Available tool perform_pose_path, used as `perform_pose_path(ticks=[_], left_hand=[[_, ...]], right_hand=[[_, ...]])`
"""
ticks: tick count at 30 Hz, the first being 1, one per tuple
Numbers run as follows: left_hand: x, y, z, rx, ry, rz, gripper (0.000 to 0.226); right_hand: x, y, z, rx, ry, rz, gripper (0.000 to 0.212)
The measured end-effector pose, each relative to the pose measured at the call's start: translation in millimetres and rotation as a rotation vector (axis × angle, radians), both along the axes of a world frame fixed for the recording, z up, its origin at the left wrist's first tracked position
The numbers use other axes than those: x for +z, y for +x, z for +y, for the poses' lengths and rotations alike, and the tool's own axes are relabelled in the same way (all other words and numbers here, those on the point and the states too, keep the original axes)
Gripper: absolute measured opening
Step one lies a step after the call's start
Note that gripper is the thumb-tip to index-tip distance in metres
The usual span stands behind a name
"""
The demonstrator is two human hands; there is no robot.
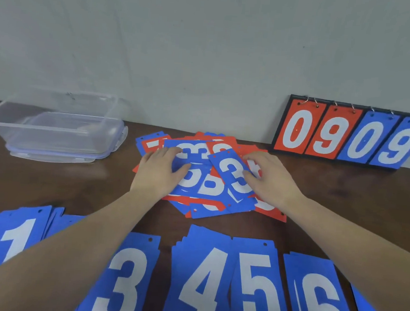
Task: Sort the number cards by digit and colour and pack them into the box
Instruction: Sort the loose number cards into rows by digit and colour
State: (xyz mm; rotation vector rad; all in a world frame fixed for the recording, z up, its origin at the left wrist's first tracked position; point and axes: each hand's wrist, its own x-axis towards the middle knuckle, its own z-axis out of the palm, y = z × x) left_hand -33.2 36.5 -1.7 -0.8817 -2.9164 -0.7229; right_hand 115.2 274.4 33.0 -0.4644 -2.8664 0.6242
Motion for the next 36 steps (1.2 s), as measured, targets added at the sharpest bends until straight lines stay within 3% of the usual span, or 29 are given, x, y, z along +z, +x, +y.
perform_pose_path(ticks=[5, 8, 12, 18, 25, 29, 36], left_hand=[[0, 4, 0, 0.030, -0.032, 0.076, 0.055], [1, 5, 0, 0.011, -0.050, 0.080, 0.054], [-1, 3, 1, -0.016, -0.040, 0.018, 0.041], [1, 3, 2, 0.004, 0.004, 0.012, 0.045], [1, 5, 0, -0.003, 0.011, 0.056, 0.055], [3, 10, -2, -0.031, 0.042, 0.096, 0.049], [9, 17, -4, -0.023, 0.119, 0.080, 0.052]], right_hand=[[-6, 5, 26, -0.088, -0.058, -0.130, 0.043], [-8, 13, 44, -0.081, 0.101, -0.218, 0.045], [-11, 25, 60, -0.092, 0.217, -0.181, 0.046], [-13, 51, 66, -0.063, 0.001, -0.277, 0.078], [-15, 48, 71, 0.027, 0.066, -0.239, 0.104], [-15, 38, 62, 0.050, 0.029, -0.357, 0.105], [-12, 53, 53, 0.021, 0.066, -0.287, 0.095]])
